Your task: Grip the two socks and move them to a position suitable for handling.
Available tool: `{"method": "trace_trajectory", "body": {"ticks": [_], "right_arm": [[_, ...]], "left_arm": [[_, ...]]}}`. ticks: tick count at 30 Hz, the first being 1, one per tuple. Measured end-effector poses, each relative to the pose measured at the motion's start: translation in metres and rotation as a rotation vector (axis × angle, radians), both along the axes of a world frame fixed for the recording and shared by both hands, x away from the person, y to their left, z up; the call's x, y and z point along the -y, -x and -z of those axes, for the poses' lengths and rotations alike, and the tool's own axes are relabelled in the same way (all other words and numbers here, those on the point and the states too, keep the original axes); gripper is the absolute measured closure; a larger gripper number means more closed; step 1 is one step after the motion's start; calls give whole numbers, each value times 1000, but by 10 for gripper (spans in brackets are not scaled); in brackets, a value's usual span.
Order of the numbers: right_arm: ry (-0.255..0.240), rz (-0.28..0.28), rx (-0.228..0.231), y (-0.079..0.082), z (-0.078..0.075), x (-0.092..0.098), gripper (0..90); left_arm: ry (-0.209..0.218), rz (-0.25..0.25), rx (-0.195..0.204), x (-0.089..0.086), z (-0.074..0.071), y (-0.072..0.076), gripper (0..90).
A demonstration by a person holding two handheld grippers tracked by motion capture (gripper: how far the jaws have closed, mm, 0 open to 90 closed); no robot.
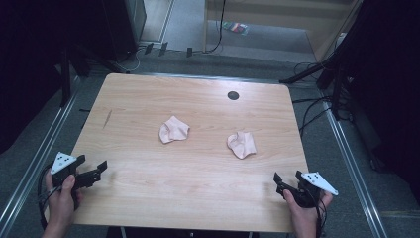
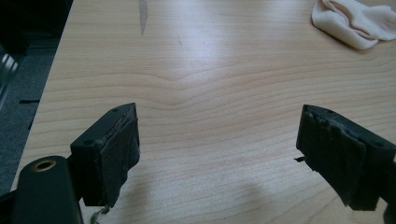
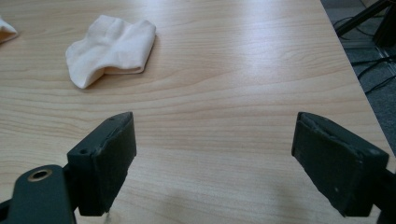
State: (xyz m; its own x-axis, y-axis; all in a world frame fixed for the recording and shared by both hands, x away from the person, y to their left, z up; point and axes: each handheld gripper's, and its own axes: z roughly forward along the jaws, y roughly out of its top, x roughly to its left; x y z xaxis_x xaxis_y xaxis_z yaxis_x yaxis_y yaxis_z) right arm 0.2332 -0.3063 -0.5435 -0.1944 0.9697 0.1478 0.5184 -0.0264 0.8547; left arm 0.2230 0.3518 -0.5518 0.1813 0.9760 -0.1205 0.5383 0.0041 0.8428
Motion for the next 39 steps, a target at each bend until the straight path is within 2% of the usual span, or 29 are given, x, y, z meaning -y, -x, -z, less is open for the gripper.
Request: {"method": "trace_trajectory", "body": {"ticks": [3, 6, 9, 11, 16, 19, 24, 26, 32, 35, 37, 39], "right_arm": [[-2, -6, 13, 0, -2, -1, 145], [-2, -38, 29, -1, -7, -7, 159], [-27, -56, 46, -2, -14, -15, 180], [-17, -59, 63, -7, -22, -25, 212], [4, -49, 56, -18, -30, -41, 272], [-34, -67, 25, -25, -34, -51, 296], [27, -128, 23, -35, -42, -80, 321], [48, -139, 26, -42, -42, -88, 331], [67, -157, -36, -75, -28, -109, 336], [82, -157, -57, -83, -22, -116, 334], [98, -146, -74, -91, -18, -120, 330], [89, -125, -83, -99, -14, -122, 327]], "left_arm": [[-3, 1, -1, 0, 0, 0, 141], [0, -2, 1, 0, 0, 0, 141], [-1, -3, 1, 0, 0, 0, 141], [-1, -4, 0, 0, 0, 0, 141], [-3, -13, 3, 0, 0, 0, 136], [-2, -15, 2, -1, 0, 0, 136], [1, -16, -1, -1, 0, 0, 136], [0, -16, -2, -1, 0, 0, 136], [1, -20, -1, -1, 0, 0, 136], [3, -20, -2, -1, 0, 0, 136], [3, -20, -2, -1, 0, 0, 136], [4, -21, -2, -1, 0, 0, 136]]}}
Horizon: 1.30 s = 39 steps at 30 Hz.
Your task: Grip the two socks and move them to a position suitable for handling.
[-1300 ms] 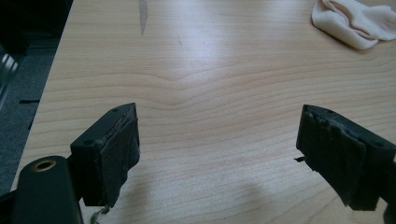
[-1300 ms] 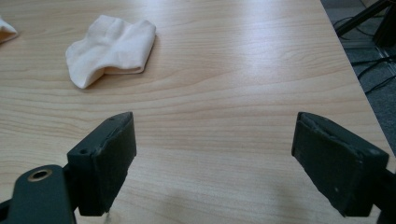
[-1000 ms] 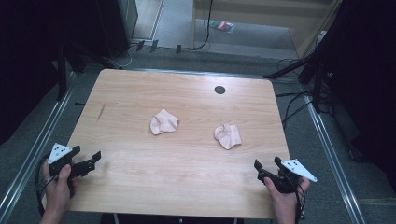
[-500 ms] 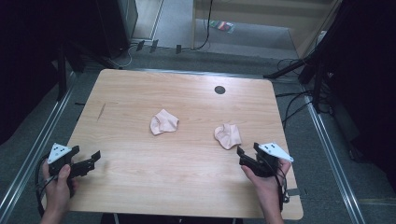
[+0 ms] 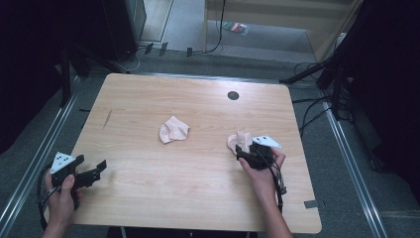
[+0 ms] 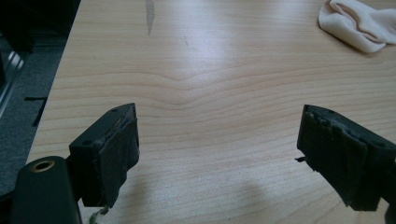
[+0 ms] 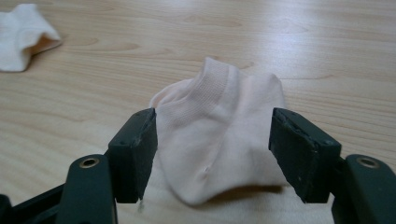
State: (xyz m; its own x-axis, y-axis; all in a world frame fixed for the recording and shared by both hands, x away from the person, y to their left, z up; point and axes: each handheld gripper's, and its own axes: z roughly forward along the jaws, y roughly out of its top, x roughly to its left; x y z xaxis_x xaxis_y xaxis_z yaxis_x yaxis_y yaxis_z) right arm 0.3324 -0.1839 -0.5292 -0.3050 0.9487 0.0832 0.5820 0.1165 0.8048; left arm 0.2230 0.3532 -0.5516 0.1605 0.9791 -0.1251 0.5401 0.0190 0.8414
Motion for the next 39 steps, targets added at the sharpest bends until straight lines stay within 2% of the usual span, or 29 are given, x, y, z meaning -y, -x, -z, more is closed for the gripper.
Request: {"method": "trace_trajectory", "body": {"ticks": [2, 3, 8, 10, 12, 14, 16, 17, 18, 23, 25, 27, 31, 34, 36, 39], "right_arm": [[-11, 11, -13, -7, 4, -2, 310], [5, 15, -42, -13, 9, -4, 268], [13, 32, -50, -19, 14, -7, 265], [40, 34, -66, -22, 18, -10, 257], [85, 30, -48, -21, 19, -13, 263], [87, 42, -54, -21, 19, -15, 267], [96, 43, -40, -20, 21, -15, 281], [93, 53, -41, -19, 20, -15, 330], [93, 53, -41, -19, 20, -15, 330], [92, 80, -18, -15, 19, -9, 720], [87, 81, -16, -15, 19, -7, 793], [73, 82, -16, -15, 18, -4, 810], [21, 99, 25, -10, 10, 2, 816], [-33, 79, 49, 0, -5, 2, 816], [-73, 54, 84, 10, -18, 0, 816], [-115, 14, 96, 24, -31, -7, 816]], "left_arm": [[2, 0, -1, 0, 0, 0, 137], [2, 0, -1, 0, 0, 0, 137], [1, 0, -2, 0, 0, 0, 137], [2, 1, -1, 0, 0, 0, 137], [1, -1, -2, 0, 0, 0, 136], [-1, 1, -3, 0, 0, 0, 137], [-3, 2, -2, 0, 0, -1, 137], [-5, 1, -3, 1, 0, -1, 137], [-6, 1, -3, 1, 0, -1, 137], [-5, 1, -2, 1, 0, -1, 137], [-5, 0, -3, 1, 0, -1, 137], [-3, 1, -3, 1, 0, -1, 137], [3, 3, -5, 0, 0, -1, 137], [-1, 4, -3, 0, 0, -1, 137], [-3, 3, -2, 1, 0, -1, 137], [-14, 4, -4, 2, 0, -1, 137]]}}
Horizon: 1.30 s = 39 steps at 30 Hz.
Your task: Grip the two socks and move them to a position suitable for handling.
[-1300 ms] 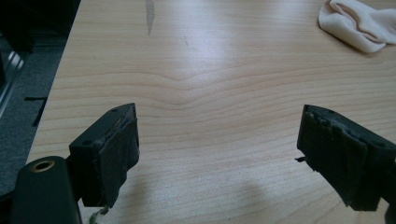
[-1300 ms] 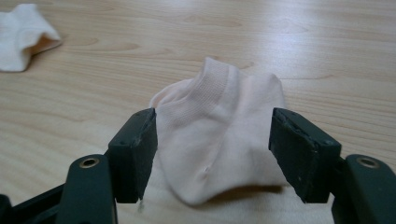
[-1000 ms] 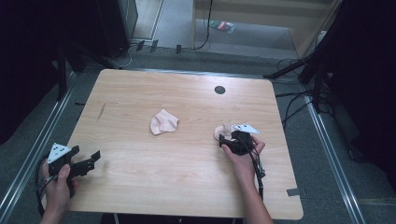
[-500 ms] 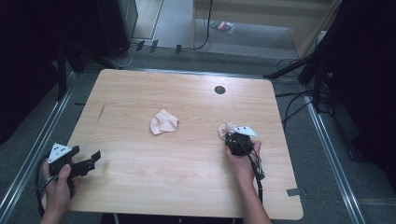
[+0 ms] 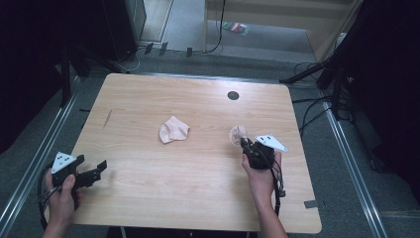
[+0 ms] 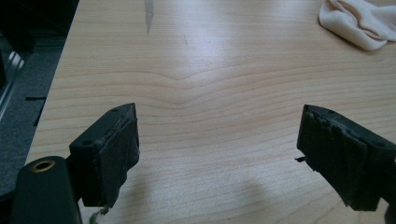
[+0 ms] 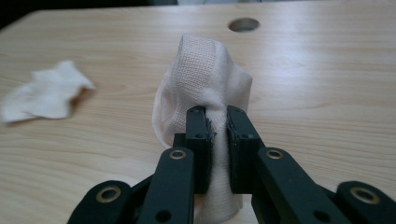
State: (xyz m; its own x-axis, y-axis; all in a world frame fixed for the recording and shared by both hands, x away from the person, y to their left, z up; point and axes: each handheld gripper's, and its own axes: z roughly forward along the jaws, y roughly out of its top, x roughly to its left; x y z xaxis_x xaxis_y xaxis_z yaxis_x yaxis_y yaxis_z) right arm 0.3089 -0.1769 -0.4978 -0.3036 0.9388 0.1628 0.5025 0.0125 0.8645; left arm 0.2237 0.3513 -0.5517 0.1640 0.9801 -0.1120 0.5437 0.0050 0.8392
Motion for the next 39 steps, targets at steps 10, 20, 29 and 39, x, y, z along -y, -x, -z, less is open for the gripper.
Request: {"method": "trace_trajectory", "body": {"ticks": [10, 20, 29, 39], "right_arm": [[-13, -123, 27, 44, -17, -34, 815], [4, -255, -31, 78, -2, -82, 814], [59, -320, -69, 89, 20, -116, 814], [67, -264, -44, 95, 20, -120, 535]], "left_arm": [[-17, -8, 5, 1, 0, 1, 137], [-75, 2, 33, 13, -6, 5, 137], [-70, 124, 91, 74, -23, 17, 137], [-25, 174, 40, 123, -23, 19, 137]]}}
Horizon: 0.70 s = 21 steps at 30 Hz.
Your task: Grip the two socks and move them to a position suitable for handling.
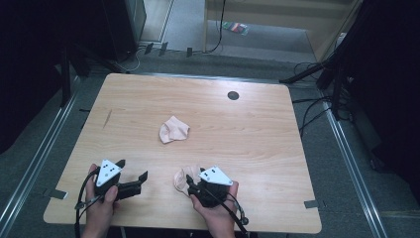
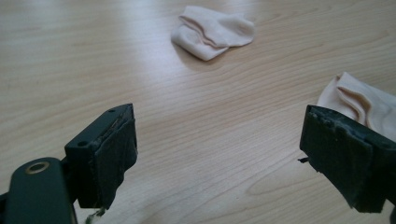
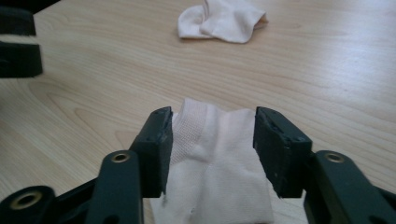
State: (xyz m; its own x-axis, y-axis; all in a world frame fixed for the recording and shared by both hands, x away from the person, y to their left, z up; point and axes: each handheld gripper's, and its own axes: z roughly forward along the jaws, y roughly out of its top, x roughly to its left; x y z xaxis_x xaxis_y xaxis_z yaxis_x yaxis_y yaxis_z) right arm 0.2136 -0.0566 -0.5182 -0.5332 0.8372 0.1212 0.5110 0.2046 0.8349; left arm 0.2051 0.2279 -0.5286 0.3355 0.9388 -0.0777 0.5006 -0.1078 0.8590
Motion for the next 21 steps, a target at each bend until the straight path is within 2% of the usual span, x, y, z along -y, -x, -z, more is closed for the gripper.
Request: {"method": "trace_trajectory", "body": {"ticks": [1, 3, 6, 7, 10, 12, 13, 15, 19, 21], "right_arm": [[-15, -21, -1, 3, 0, -1, 571], [-2, -83, -5, 9, 2, -10, 620], [48, -147, -13, 14, 11, -27, 662], [82, -158, -20, 14, 16, -31, 687], [109, -154, -31, 13, 22, -34, 713], [140, -142, -24, 13, 26, -35, 735], [148, -134, -28, 13, 29, -33, 752], [146, -132, -33, 12, 30, -33, 751], [159, -125, -31, 13, 33, -33, 748], [166, -124, -20, 14, 34, -33, 794]], "left_arm": [[7, -6, -2, 2, 0, -1, 145], [14, 2, -2, 4, -1, -1, 147], [34, 39, -5, 9, -1, -1, 164], [29, 46, -7, 11, -1, -1, 203], [35, 75, -24, 20, 0, 0, 233], [38, 96, -30, 25, 1, 0, 307], [43, 110, -33, 28, 1, 0, 383], [45, 136, -45, 35, 2, -1, 409], [50, 180, -88, 52, 5, -4, 483], [54, 200, -118, 61, 8, -7, 504]]}}
